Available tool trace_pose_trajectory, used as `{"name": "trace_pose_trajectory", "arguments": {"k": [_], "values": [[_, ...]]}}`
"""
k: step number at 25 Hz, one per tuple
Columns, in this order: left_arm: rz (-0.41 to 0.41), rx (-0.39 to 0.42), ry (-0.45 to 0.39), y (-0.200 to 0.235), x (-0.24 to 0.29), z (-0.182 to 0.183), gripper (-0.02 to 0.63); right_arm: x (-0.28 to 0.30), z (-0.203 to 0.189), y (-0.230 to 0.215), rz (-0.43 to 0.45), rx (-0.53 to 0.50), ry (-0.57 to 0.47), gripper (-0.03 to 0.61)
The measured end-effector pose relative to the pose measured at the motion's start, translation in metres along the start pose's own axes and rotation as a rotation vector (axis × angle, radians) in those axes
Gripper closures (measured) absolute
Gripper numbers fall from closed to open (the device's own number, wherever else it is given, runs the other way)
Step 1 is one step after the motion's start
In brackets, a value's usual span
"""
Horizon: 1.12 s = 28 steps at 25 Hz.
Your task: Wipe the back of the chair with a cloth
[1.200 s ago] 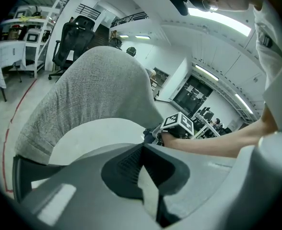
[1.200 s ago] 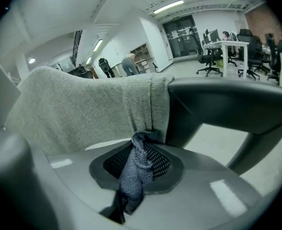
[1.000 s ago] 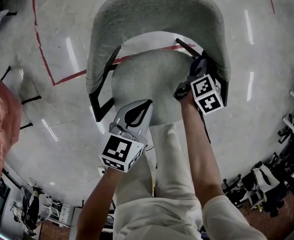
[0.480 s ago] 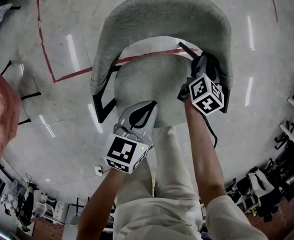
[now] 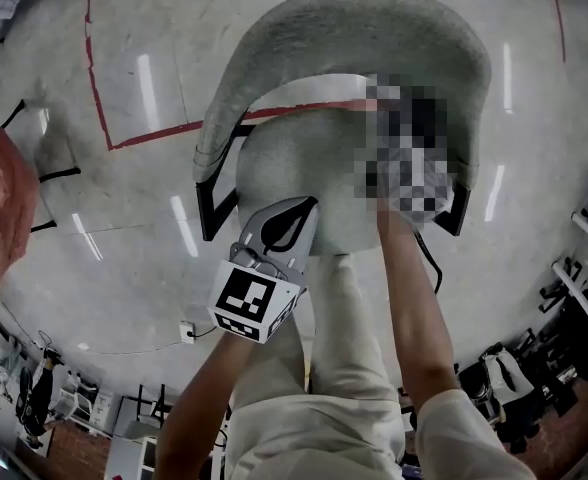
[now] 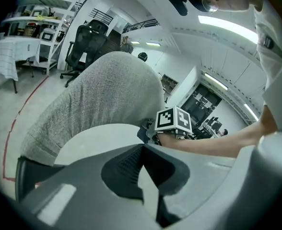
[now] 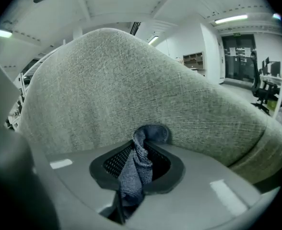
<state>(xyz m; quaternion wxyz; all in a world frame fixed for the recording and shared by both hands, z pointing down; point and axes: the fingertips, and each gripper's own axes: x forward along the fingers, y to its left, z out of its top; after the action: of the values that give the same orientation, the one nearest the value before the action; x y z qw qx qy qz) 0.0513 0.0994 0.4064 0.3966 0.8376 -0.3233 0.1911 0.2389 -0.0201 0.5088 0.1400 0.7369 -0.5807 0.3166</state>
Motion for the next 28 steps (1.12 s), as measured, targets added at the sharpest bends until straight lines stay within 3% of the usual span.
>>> {"name": "trace_pose_trajectory", "arguments": {"k": [15,28], "values": [[0.041,-0.038,-0.039,0.022,-0.017,0.005,0.613,0.014,0.0,0.076,0.169,-0.118,0.013,0.508],[0.066,-0.058,-0.056,0.04,-0.035,0.001,0.613,0.014,-0.014,0.138,0.394,-0.335,0.043,0.508]]}}
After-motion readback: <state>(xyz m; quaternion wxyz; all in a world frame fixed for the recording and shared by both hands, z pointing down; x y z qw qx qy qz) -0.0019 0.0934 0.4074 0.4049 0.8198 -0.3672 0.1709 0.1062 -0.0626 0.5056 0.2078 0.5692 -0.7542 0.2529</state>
